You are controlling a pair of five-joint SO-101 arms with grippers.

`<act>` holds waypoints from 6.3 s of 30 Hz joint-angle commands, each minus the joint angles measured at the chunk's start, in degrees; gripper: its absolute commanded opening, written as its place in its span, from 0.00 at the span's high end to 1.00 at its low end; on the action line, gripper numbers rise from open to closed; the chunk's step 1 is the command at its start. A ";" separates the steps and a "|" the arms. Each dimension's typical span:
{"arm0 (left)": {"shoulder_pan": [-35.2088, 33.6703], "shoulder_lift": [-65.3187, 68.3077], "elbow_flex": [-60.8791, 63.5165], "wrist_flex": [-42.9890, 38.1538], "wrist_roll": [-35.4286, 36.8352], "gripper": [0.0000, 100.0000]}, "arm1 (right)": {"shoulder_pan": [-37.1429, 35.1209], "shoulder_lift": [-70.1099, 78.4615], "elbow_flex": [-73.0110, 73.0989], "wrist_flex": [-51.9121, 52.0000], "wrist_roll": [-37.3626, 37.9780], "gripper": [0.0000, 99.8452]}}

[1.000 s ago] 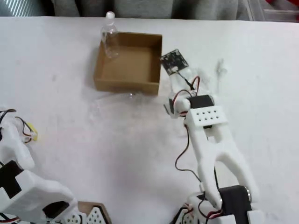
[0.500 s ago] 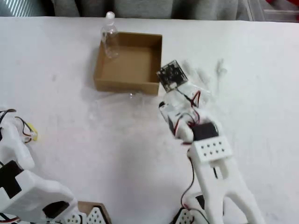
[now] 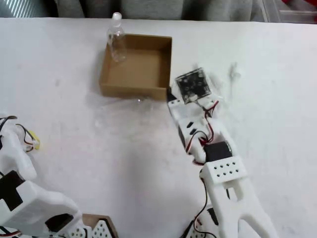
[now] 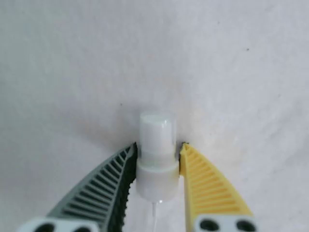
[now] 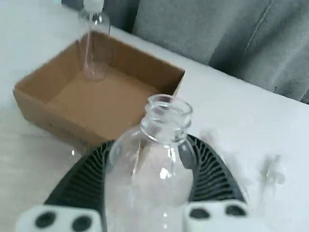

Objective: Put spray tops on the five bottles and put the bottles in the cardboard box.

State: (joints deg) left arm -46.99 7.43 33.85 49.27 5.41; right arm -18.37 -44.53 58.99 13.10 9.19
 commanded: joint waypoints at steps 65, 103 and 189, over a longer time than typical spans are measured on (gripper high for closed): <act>8.57 0.66 -53.45 31.30 -0.18 0.87 | -26.07 20.70 24.26 -61.32 -2.29 0.98; 39.87 0.75 -110.33 50.73 -8.88 0.87 | -33.45 20.62 26.90 -58.95 -2.29 0.98; 56.75 -63.08 1.32 -10.90 -0.97 0.85 | -33.54 20.53 26.81 -58.07 -2.29 0.98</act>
State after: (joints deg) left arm 8.75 -54.46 34.46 38.46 4.00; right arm -51.60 -22.29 86.33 -45.10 6.20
